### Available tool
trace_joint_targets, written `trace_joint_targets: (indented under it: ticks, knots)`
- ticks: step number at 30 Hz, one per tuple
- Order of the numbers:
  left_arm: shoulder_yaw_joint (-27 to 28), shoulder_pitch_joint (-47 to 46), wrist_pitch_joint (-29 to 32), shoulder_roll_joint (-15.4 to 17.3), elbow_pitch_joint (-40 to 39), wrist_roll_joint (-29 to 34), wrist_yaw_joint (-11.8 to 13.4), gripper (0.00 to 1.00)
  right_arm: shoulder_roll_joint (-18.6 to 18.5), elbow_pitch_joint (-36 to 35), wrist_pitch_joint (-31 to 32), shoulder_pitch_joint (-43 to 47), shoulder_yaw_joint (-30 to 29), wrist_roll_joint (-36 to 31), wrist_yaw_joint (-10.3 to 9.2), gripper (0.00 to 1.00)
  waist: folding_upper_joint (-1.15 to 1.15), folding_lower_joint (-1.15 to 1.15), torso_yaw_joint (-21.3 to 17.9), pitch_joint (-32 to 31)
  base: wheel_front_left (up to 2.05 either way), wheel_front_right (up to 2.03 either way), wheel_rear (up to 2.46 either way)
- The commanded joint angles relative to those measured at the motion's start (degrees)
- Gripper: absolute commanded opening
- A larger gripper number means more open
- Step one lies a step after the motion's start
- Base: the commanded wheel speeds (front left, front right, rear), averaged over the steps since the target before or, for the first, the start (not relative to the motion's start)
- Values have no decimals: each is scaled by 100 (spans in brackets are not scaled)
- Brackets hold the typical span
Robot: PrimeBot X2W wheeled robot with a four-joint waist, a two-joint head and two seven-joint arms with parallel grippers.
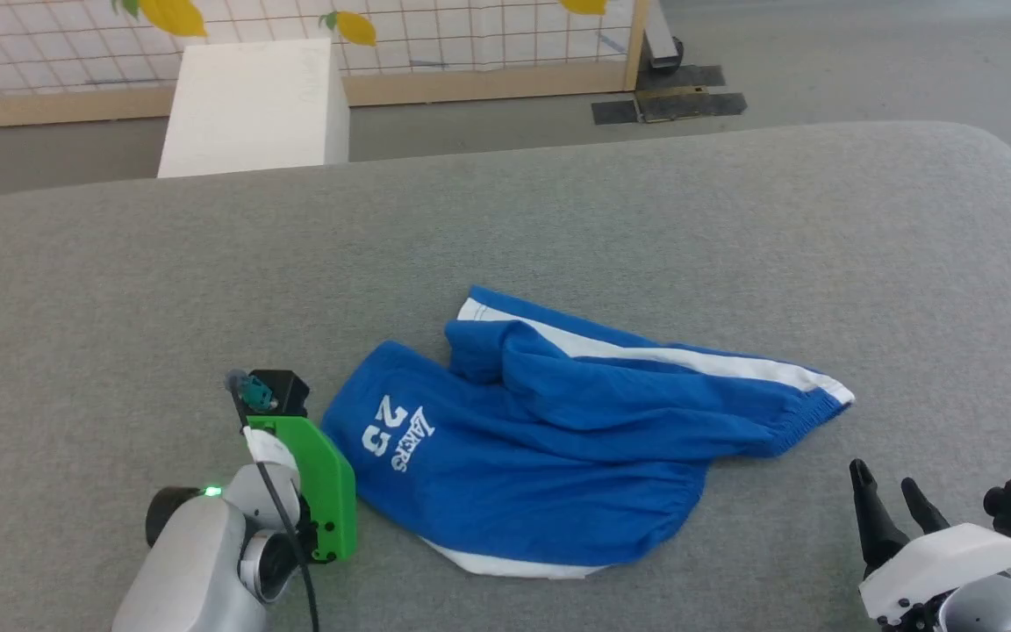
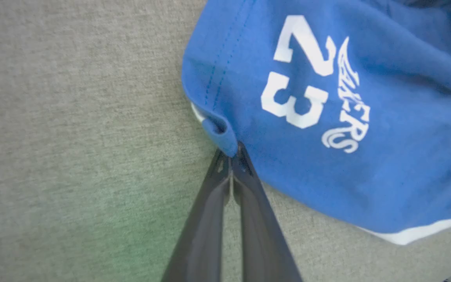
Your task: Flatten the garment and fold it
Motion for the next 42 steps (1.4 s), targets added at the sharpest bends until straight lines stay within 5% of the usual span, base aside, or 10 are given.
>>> trace_joint_targets:
  ticks: [1,10,18,26,27,28,29,35,42]
  knots:
    - [-75,58,28,-71,51,-133,-53,0,-3,40,-50,-53,6,34,-9,100,0,0,129,-47,0,0,0]
    - [29,741,90,449,-1273,-760,-124,0,-3,298,-139,-130,196,88,-9,100,0,0,405,-204,0,0,0]
    - [33,2708,1581,887,-2973,-1536,190,0,-3,461,-202,-114,238,94,-9,100,0,0,597,-200,0,0,0]
    - [-81,3780,2388,622,-3788,-2576,422,0,-3,585,-239,-183,289,63,-9,100,0,0,695,-195,0,0,0]
    - [12,3783,2245,545,-3873,-2629,430,0,-3,599,-240,-186,289,57,-9,100,0,0,706,-204,0,0,0]
    - [68,3763,2154,517,-3915,-2632,430,42,-3,609,-241,-188,294,56,-9,100,0,0,710,-212,0,0,0]
    - [164,3692,1986,494,-3974,-2597,409,100,-3,621,-242,-191,304,55,-9,100,0,0,710,-223,0,0,0]
    - [993,2862,68,269,-4026,-1989,167,100,-3,679,-244,-205,390,70,-9,100,0,0,642,-282,0,0,0]
    - [1357,2082,-3317,196,-3348,-245,-7,100,-3,449,-8,-175,453,-95,-9,100,0,0,502,-266,0,0,0]
